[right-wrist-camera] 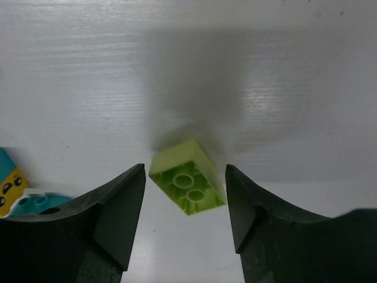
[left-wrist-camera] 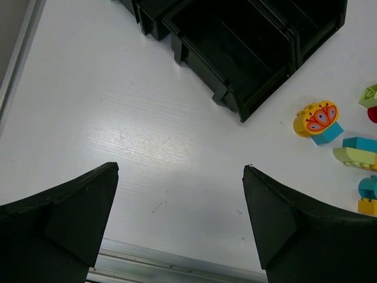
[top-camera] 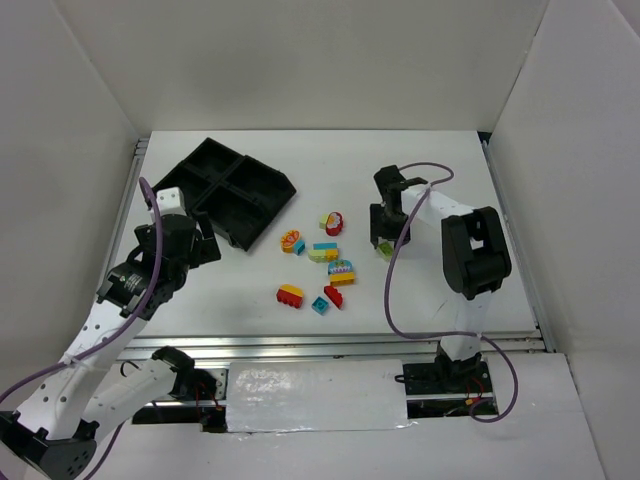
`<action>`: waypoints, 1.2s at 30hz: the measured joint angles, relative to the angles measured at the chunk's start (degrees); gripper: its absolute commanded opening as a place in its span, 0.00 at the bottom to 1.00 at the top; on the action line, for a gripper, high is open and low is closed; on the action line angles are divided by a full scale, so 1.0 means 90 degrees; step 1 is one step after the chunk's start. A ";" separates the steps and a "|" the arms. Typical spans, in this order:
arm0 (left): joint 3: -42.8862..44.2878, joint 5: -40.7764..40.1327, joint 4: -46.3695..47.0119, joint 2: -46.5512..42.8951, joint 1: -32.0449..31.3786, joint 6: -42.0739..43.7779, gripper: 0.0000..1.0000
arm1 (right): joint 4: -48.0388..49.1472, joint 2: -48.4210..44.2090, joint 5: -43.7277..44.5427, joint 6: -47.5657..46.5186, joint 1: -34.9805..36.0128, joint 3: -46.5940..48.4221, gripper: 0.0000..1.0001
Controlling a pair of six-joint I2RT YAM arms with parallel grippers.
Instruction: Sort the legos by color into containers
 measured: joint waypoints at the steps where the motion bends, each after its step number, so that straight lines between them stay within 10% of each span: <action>1: 0.0000 0.0007 0.0000 0.0000 0.0000 0.0000 0.99 | -0.0012 0.0073 -0.0002 -0.0007 0.0002 0.0015 0.56; 5: 0.0000 0.0051 0.0002 0.0000 0.0000 0.0005 1.00 | -0.0075 0.0245 0.0000 -0.0019 0.0010 0.0022 0.55; 13: 0.0000 0.0117 0.0007 0.0000 0.0000 0.0019 0.99 | -0.0129 0.0211 0.0063 0.0012 0.0051 0.0022 0.01; 24: 0.0000 0.0063 0.0005 -0.0063 0.0097 0.0015 0.99 | 0.0653 -0.0862 -0.0704 0.0775 0.0826 0.1027 0.01; 36: 0.0000 -0.0015 0.0005 -0.0005 0.0119 0.0012 0.99 | 0.3636 0.0551 -0.1455 0.3504 0.1668 0.1921 0.09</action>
